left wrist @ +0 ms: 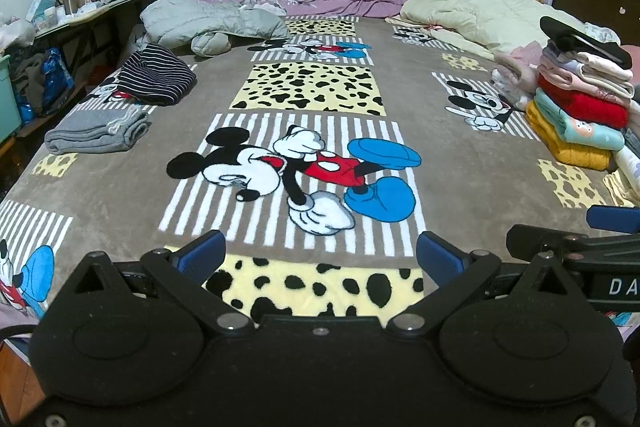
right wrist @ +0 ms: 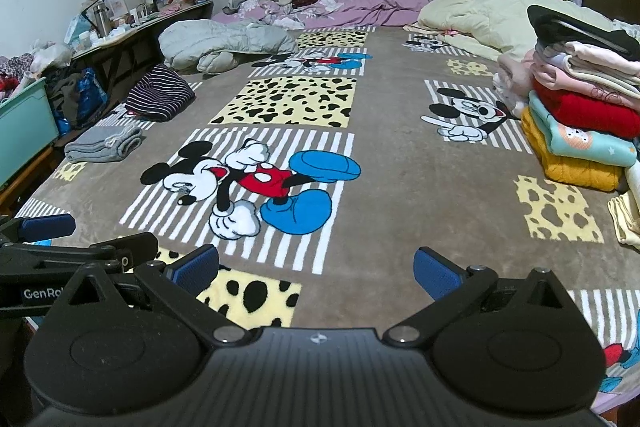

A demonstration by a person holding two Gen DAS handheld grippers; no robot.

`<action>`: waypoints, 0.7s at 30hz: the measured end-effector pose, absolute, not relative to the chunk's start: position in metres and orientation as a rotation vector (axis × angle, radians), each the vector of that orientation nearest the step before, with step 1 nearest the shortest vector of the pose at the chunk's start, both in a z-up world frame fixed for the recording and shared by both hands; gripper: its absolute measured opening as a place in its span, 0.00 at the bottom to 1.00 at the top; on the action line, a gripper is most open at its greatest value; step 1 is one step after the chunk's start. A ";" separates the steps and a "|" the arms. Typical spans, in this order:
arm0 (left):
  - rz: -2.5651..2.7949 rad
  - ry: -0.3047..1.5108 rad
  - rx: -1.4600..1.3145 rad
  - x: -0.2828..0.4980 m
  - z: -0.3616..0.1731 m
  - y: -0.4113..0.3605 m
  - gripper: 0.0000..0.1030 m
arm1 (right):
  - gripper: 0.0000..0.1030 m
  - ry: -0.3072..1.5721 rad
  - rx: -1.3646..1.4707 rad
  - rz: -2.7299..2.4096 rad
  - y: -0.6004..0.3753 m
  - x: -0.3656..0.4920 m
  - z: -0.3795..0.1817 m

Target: Fold clothes

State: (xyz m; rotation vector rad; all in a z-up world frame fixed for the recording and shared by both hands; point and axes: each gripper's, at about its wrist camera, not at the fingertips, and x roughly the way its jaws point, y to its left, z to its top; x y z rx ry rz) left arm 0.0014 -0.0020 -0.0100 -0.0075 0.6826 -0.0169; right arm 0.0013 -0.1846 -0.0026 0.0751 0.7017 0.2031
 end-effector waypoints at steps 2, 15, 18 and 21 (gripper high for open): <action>-0.015 0.689 -0.008 0.003 -0.012 -0.001 1.00 | 1.00 0.704 0.076 0.204 -0.184 0.001 -0.002; 0.050 0.739 -0.036 0.030 -0.031 0.028 1.00 | 1.00 0.749 0.064 0.256 -0.167 0.039 -0.025; 0.073 0.754 -0.047 0.040 -0.036 0.039 1.00 | 1.00 0.759 0.062 0.285 -0.157 0.050 -0.030; 0.101 0.765 -0.059 0.052 -0.042 0.054 1.00 | 1.00 0.762 0.056 0.312 -0.146 0.061 -0.034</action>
